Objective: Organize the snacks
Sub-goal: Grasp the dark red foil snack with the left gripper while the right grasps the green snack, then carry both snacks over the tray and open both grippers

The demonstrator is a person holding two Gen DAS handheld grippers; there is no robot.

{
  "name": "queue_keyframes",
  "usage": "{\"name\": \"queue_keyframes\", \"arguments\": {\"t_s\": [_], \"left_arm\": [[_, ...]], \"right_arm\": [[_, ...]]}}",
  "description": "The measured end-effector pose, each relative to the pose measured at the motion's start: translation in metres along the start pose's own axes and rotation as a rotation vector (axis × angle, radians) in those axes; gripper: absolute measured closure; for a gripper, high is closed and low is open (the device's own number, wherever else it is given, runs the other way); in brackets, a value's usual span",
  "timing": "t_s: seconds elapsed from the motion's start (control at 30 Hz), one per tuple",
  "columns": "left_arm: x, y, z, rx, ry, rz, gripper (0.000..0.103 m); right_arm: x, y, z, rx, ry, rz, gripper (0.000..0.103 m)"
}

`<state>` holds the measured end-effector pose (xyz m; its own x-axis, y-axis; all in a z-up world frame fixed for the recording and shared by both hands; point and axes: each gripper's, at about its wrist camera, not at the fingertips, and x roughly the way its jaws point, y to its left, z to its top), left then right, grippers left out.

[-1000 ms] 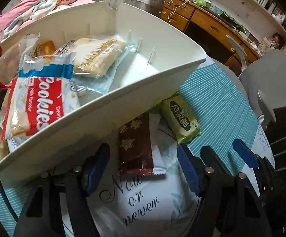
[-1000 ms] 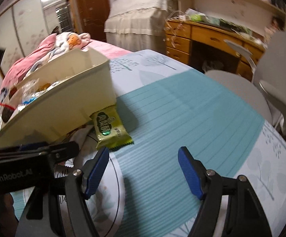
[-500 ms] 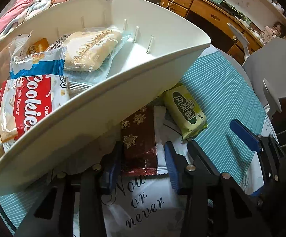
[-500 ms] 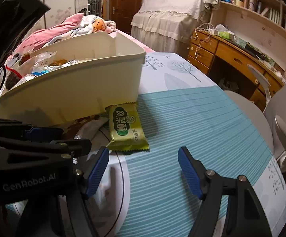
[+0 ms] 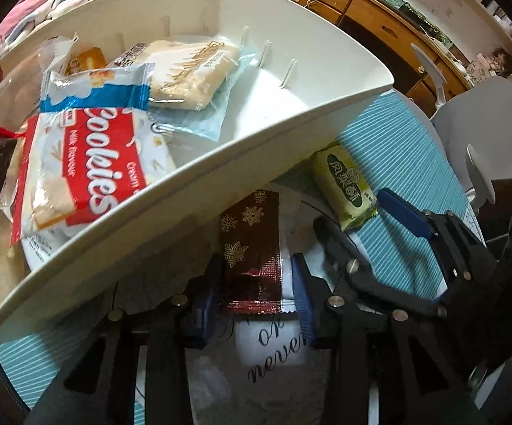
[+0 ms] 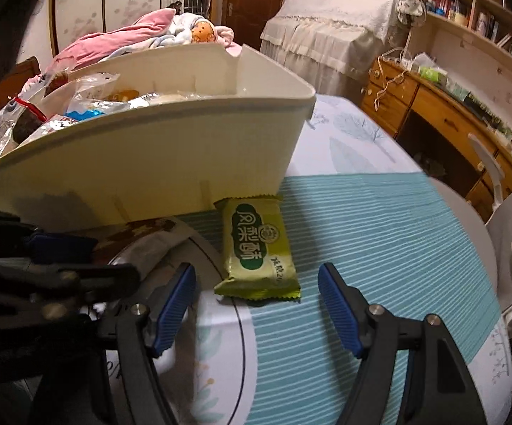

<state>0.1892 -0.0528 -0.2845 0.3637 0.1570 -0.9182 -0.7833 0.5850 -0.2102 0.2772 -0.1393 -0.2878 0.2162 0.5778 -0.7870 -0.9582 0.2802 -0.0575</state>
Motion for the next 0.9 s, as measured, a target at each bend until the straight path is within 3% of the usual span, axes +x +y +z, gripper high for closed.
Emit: {"name": "queue_keyframes", "arguments": {"t_s": [0.03,0.1,0.47,0.6,0.9], "left_arm": [[-0.001,0.002,0.0,-0.003,0.003,-0.002,0.067],[-0.002,0.006,-0.002,-0.009,0.01,-0.006,0.067],[-0.02,0.022,-0.021,0.016,0.081,-0.046,0.068],[-0.036,0.032,-0.031,0.023,0.104,-0.096,0.068],[-0.101,0.042,-0.037,0.082,0.035,-0.167,0.068]], "right_arm": [[0.0,-0.001,0.0,0.01,0.001,0.002,0.048],[-0.001,-0.002,0.0,0.041,0.008,0.003,0.053],[-0.028,-0.006,-0.021,0.222,0.083,-0.008,0.054],[-0.053,-0.005,-0.035,0.359,0.065,-0.024,0.054],[-0.105,0.014,-0.067,0.687,0.074,-0.017,0.064]]}}
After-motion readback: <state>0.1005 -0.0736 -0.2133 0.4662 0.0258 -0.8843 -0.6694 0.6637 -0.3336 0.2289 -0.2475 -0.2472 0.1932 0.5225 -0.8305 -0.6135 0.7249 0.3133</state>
